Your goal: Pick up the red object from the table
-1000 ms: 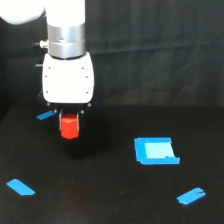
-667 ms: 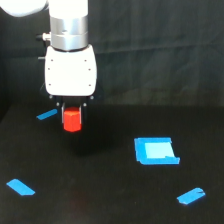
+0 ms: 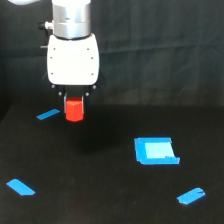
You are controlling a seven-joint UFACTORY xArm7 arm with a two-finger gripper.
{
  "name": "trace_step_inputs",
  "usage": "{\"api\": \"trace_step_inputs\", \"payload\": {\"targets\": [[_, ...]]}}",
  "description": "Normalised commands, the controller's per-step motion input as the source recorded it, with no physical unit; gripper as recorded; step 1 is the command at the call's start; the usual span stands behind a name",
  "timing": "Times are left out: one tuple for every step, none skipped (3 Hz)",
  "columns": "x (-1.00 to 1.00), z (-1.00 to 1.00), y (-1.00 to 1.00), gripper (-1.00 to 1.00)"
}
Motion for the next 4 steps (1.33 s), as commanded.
{"api": "trace_step_inputs", "payload": {"targets": [[0.05, 0.23, 0.11, -1.0], [-0.01, 0.06, -0.01, -0.98], [-0.04, 0.02, -0.03, -0.98], [-0.02, 0.2, 0.01, -0.95]]}}
